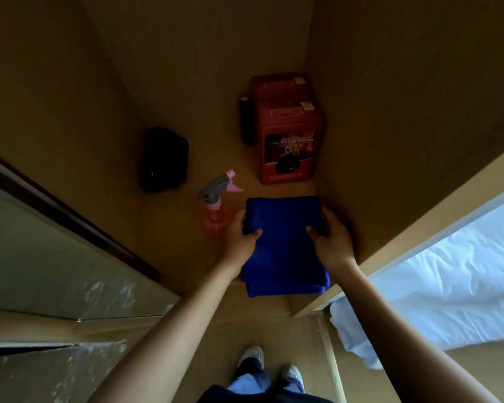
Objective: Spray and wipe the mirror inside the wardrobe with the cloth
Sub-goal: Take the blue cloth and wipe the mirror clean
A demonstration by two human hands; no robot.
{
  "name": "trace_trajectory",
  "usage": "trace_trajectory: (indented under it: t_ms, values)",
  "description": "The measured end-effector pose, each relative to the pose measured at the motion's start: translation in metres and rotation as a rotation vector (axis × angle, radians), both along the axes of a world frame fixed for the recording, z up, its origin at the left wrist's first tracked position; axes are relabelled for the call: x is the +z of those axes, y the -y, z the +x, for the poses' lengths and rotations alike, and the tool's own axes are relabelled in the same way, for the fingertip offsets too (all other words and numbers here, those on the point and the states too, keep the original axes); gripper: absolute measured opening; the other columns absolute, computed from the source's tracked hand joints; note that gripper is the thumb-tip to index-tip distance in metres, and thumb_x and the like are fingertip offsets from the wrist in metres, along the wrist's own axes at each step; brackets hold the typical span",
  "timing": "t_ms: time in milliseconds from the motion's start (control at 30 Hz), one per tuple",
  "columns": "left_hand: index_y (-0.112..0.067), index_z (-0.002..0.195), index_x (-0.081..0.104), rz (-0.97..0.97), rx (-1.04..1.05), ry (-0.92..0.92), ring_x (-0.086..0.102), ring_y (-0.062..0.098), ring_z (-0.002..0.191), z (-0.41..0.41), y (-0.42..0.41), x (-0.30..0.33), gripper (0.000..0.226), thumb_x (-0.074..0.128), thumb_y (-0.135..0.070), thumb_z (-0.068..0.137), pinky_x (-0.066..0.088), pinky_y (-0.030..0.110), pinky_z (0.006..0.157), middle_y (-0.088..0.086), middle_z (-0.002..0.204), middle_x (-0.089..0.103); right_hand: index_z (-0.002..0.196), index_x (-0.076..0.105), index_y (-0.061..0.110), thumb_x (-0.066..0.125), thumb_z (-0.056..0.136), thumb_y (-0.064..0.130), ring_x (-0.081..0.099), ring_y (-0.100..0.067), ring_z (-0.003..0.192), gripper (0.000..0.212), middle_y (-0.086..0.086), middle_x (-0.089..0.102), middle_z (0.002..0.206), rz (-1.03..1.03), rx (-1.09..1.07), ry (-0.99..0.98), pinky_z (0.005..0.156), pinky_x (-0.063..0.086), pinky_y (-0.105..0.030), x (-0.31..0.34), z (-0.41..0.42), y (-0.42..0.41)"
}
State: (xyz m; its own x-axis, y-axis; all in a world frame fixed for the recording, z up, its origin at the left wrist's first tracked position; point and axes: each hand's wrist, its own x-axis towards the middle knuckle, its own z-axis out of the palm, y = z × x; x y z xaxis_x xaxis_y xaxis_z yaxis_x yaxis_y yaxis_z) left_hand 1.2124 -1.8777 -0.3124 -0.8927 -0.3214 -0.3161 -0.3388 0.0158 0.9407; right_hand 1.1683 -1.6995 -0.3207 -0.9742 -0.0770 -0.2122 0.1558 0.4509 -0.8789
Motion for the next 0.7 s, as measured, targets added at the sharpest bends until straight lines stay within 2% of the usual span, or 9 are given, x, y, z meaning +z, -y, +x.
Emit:
trace_trajectory:
  t_ms: [167, 267, 333, 400, 500, 600, 633, 700]
  values:
    - [-0.013, 0.136, 0.044, -0.024, -0.012, -0.021, 0.043, 0.01, 0.119, -0.004, 0.0, -0.002, 0.047, 0.057, 0.0, 0.093, 0.04, 0.03, 0.1, -0.008, 0.122, 0.047, 0.149, 0.037, 0.018, 0.059, 0.096, 0.012, 0.039, -0.023, 0.139, 0.058, -0.004, 0.043, 0.15, 0.019, 0.015, -0.004, 0.112, 0.034, -0.036, 0.0, -0.004, 0.001]
    - [-0.021, 0.125, 0.048, -0.033, -0.016, -0.037, 0.048, 0.01, 0.114, -0.007, 0.0, -0.005, 0.039, 0.056, 0.0, 0.093, 0.042, 0.03, 0.1, -0.01, 0.116, 0.051, 0.15, 0.036, 0.017, 0.058, 0.096, 0.012, 0.037, -0.023, 0.14, 0.058, -0.004, 0.042, 0.151, 0.021, 0.009, 0.001, 0.112, 0.033, -0.034, 0.0, -0.006, 0.001]
    - [-0.032, 0.111, 0.047, -0.043, -0.019, -0.039, 0.051, -0.002, 0.1, -0.009, 0.0, -0.008, 0.038, 0.056, 0.0, 0.093, 0.042, 0.022, 0.091, -0.02, 0.106, 0.051, 0.149, 0.036, 0.018, 0.058, 0.097, 0.011, 0.037, -0.023, 0.14, 0.058, -0.004, 0.042, 0.151, 0.012, 0.003, 0.001, 0.11, 0.032, -0.031, 0.001, -0.007, 0.0]
    - [-0.04, 0.103, 0.044, -0.06, -0.021, -0.037, 0.048, -0.011, 0.09, -0.01, 0.0, -0.008, 0.041, 0.057, -0.002, 0.093, 0.04, 0.009, 0.078, -0.028, 0.1, 0.047, 0.149, 0.035, 0.018, 0.058, 0.097, 0.01, 0.037, -0.023, 0.14, 0.058, -0.004, 0.041, 0.151, 0.009, 0.004, 0.001, 0.113, 0.032, -0.033, 0.002, -0.007, 0.0]
    - [-0.038, 0.108, 0.044, -0.072, -0.016, -0.044, 0.046, -0.013, 0.088, -0.012, -0.001, -0.012, 0.041, 0.057, -0.003, 0.093, 0.041, 0.004, 0.069, -0.031, 0.099, 0.045, 0.15, 0.035, 0.018, 0.057, 0.097, 0.011, 0.036, -0.023, 0.14, 0.058, -0.004, 0.041, 0.152, 0.015, 0.01, 0.004, 0.115, 0.033, -0.041, 0.002, -0.007, 0.001]
    - [-0.026, 0.123, 0.048, -0.098, -0.025, -0.06, 0.049, -0.01, 0.092, -0.013, -0.002, -0.013, 0.039, 0.057, -0.002, 0.093, 0.041, 0.001, 0.071, -0.031, 0.101, 0.046, 0.15, 0.035, 0.019, 0.056, 0.098, 0.012, 0.038, -0.023, 0.139, 0.057, -0.003, 0.042, 0.151, 0.026, 0.01, 0.007, 0.113, 0.034, -0.036, 0.001, -0.006, 0.002]
    - [-0.025, 0.124, 0.049, -0.094, -0.031, -0.067, 0.051, -0.011, 0.093, -0.012, -0.002, -0.013, 0.039, 0.057, -0.003, 0.093, 0.041, 0.002, 0.073, -0.03, 0.102, 0.047, 0.15, 0.035, 0.02, 0.056, 0.098, 0.012, 0.038, -0.023, 0.139, 0.057, -0.003, 0.042, 0.151, 0.028, 0.008, 0.012, 0.112, 0.034, -0.035, 0.001, -0.006, 0.001]
    - [-0.035, 0.113, 0.05, -0.092, -0.042, -0.09, 0.052, -0.021, 0.091, -0.009, -0.002, -0.012, 0.038, 0.057, -0.003, 0.093, 0.041, 0.0, 0.072, -0.029, 0.103, 0.049, 0.151, 0.033, 0.02, 0.056, 0.098, 0.013, 0.037, -0.023, 0.14, 0.058, -0.002, 0.041, 0.151, 0.036, 0.0, 0.014, 0.111, 0.034, -0.035, 0.002, -0.005, 0.001]
